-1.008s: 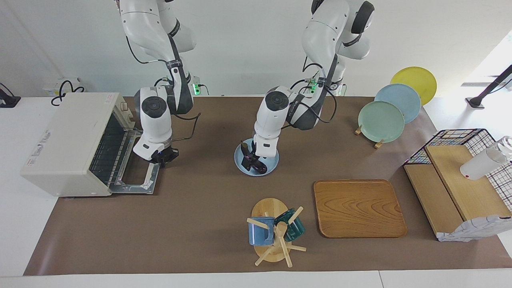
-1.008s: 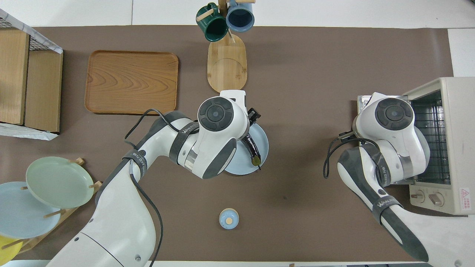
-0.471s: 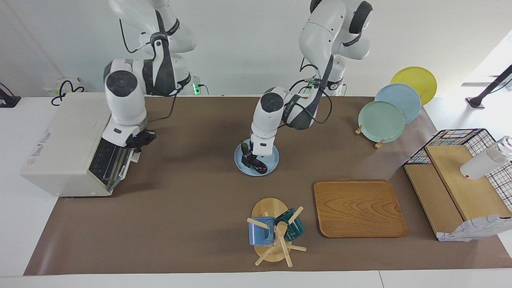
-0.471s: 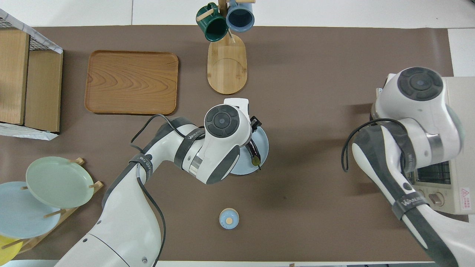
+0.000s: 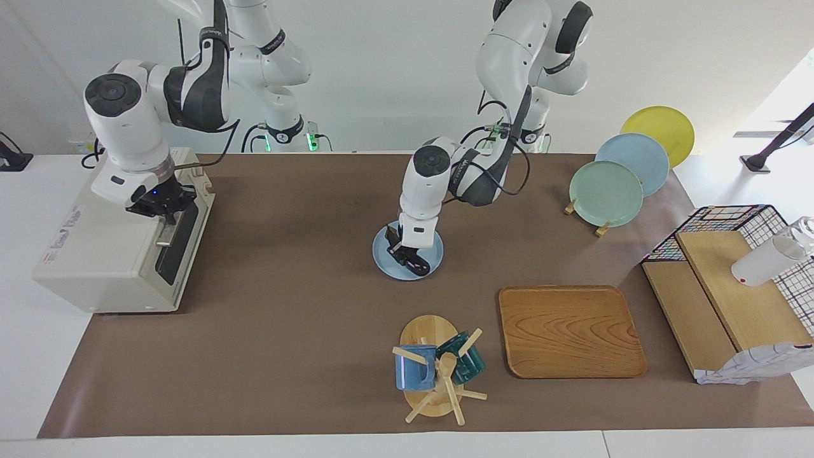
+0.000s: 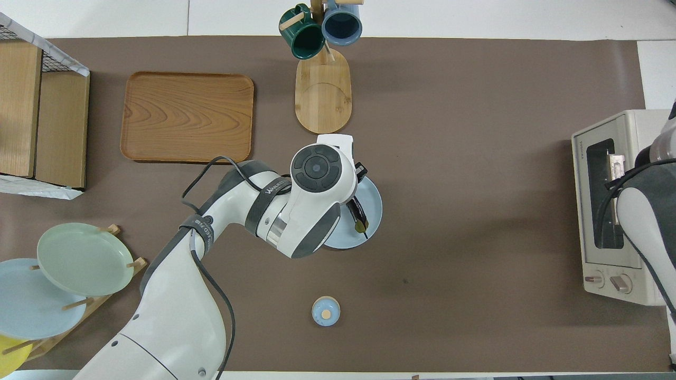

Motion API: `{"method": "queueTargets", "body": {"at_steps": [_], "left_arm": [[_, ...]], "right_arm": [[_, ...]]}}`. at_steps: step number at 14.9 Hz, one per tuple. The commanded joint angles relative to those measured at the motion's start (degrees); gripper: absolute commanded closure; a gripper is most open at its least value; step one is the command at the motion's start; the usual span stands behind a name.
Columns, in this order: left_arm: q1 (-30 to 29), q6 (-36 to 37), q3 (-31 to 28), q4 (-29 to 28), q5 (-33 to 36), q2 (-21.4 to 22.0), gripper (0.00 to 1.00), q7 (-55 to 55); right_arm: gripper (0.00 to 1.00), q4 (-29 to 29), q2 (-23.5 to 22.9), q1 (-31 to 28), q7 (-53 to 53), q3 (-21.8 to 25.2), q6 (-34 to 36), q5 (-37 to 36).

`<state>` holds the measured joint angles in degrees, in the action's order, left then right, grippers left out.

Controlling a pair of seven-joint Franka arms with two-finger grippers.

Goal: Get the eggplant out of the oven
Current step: 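Carry the eggplant with the left gripper onto the wooden tray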

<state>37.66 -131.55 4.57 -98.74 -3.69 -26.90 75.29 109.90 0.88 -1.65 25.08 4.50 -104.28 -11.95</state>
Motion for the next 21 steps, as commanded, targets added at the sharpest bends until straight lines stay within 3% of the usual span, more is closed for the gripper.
{"method": "queueTargets", "body": {"at_steps": [1,3,5,6,8,11,14,15,18,21], "left_arm": [[-3.6,5.6,-0.3,0.4,1.1,4.8,1.0,-6.3],[-9.8,10.7,-0.3,2.2,1.1,7.8,1.0,-17.9],[-16.8,17.3,-0.3,7.3,1.0,7.0,1.0,-31.6],[-20.4,18.7,-0.3,8.4,0.7,6.7,1.0,-38.7],[-26.3,18.2,-0.3,8.6,1.0,5.7,1.0,-49.6],[-32.1,18.0,-0.3,11.9,1.2,1.8,1.0,-63.4],[-33.0,17.5,-0.3,20.3,6.3,-8.0,1.0,-65.4],[-33.0,15.1,-0.3,20.8,6.6,-9.4,1.0,-65.4],[-33.1,8.5,-0.3,16.9,7.2,-9.3,1.0,-65.5],[-32.7,7.1,-0.3,15.4,7.2,-9.0,1.0,-65.5]], "right_arm": [[1.0,-13.3,-1.6,1.0,-3.3,-1.0,12.8,9.2],[1.0,-20.7,-4.7,1.2,-6.5,-1.0,16.6,9.8],[1.0,-20.6,-4.8,1.3,-7.6,-1.1,16.5,10.5],[0.9,-20.0,-4.6,1.3,-9.7,-1.1,16.4,10.6],[0.0,-18.2,-3.8,1.2,-10.2,-1.1,16.4,10.7],[0.0,-16.2,-1.8,5.8,-13.7,-0.4,16.7,10.0],[0.0,-14.7,-0.1,5.8,-15.0,-0.2,17.2,9.9],[0.0,-14.7,0.0,5.7,-15.1,0.1,17.1,9.9],[0.0,-16.0,-1.1,5.9,-17.7,2.3,15.7,10.9],[0.0,-12.9,2.2,6.3,-18.8,3.9,16.0,11.2]]}}
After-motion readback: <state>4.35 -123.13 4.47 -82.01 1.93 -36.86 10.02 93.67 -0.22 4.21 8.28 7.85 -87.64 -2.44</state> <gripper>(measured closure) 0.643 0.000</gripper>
